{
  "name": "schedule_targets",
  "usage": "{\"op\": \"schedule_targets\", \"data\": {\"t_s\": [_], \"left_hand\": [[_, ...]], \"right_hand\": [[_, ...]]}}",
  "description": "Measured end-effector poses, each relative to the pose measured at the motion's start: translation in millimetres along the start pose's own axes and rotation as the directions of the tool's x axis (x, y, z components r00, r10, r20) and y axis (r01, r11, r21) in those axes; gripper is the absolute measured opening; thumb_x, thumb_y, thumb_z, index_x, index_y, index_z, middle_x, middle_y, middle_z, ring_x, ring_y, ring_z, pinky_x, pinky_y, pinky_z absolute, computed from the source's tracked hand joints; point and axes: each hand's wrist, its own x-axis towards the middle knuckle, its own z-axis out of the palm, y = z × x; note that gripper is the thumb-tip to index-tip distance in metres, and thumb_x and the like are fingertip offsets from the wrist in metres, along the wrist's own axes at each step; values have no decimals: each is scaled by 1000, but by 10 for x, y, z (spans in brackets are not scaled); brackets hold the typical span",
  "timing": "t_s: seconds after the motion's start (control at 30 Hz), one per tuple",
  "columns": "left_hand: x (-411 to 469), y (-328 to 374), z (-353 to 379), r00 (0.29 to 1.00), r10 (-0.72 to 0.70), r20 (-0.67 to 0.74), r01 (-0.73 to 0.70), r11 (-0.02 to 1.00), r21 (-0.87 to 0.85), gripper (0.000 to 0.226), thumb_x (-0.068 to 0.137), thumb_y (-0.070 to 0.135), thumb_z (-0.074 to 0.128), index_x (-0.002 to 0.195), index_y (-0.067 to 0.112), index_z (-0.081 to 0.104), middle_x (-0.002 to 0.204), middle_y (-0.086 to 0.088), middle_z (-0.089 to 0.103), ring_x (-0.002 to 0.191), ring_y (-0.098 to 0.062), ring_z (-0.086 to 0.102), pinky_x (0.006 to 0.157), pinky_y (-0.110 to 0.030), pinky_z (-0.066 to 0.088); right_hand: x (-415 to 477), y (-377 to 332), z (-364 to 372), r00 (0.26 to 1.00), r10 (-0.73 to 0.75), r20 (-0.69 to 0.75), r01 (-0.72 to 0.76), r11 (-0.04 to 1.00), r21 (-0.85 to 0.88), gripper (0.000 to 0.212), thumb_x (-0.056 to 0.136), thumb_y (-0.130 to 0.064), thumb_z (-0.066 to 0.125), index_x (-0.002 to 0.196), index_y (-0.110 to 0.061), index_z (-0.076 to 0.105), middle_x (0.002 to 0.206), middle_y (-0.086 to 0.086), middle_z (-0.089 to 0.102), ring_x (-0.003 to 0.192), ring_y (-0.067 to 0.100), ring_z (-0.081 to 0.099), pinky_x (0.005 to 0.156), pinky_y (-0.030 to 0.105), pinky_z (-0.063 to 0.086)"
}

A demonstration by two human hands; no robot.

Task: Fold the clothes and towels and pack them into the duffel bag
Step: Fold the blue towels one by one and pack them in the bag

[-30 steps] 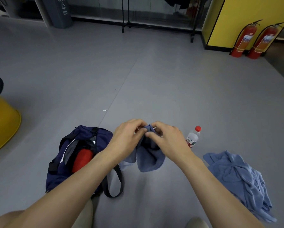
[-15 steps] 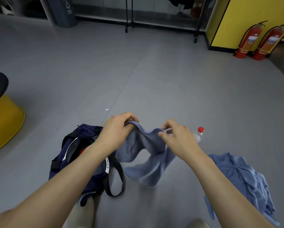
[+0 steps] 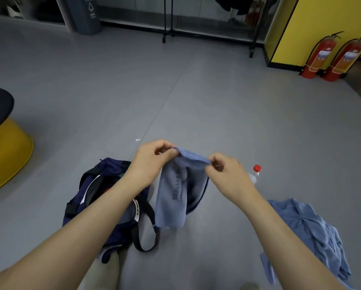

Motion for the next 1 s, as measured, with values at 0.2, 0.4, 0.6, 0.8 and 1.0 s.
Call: {"op": "schedule_targets", "data": {"t_s": [0.2, 0.4, 0.6, 0.8, 1.0], "left_hand": [[-125, 118, 208, 986, 132, 104, -157, 946, 283, 5, 87, 37, 68, 86, 36, 73, 80, 19, 71, 78, -3, 66, 77, -34, 54], [-181, 129, 217, 947, 300, 110, -314, 807, 500, 10, 91, 38, 69, 90, 29, 74, 82, 16, 69, 77, -4, 60, 73, -30, 50], [-220, 79, 258, 879, 443, 175, -455, 672, 584, 12, 94, 35, 68, 94, 25, 74, 80, 12, 65, 71, -4, 57, 65, -33, 51], [-198, 36, 238, 887, 418, 194, -441, 647, 622, 17, 98, 38, 61, 98, 24, 71, 85, 11, 65, 73, -7, 58, 66, -33, 51], [-60, -104, 111, 960, 251, 120, -269, 728, 630, 12, 96, 35, 63, 94, 30, 73, 83, 13, 68, 81, -7, 56, 73, -33, 48]], "right_hand": [[-96, -176, 126, 978, -192, 75, 197, 979, -59, 39, 83, -58, 53, 119, -44, 57, 105, -27, 67, 96, -5, 62, 84, 25, 51], [-104, -161, 138, 965, -261, 41, 263, 935, -237, 29, 87, -28, 44, 106, -39, 61, 79, -16, 61, 76, 8, 53, 64, 26, 44], [-113, -145, 192, 976, -209, 56, 214, 894, -393, 23, 88, -24, 47, 105, -33, 61, 92, -11, 67, 83, 16, 60, 65, 33, 45], [-115, -144, 98, 985, -160, 63, 171, 866, -470, 29, 99, -29, 40, 113, -38, 65, 91, -8, 71, 85, 23, 63, 70, 35, 48], [-132, -60, -138, 995, -105, 2, 102, 969, -225, 31, 97, -18, 46, 103, -37, 69, 81, -16, 67, 75, 13, 65, 68, 28, 46]]}}
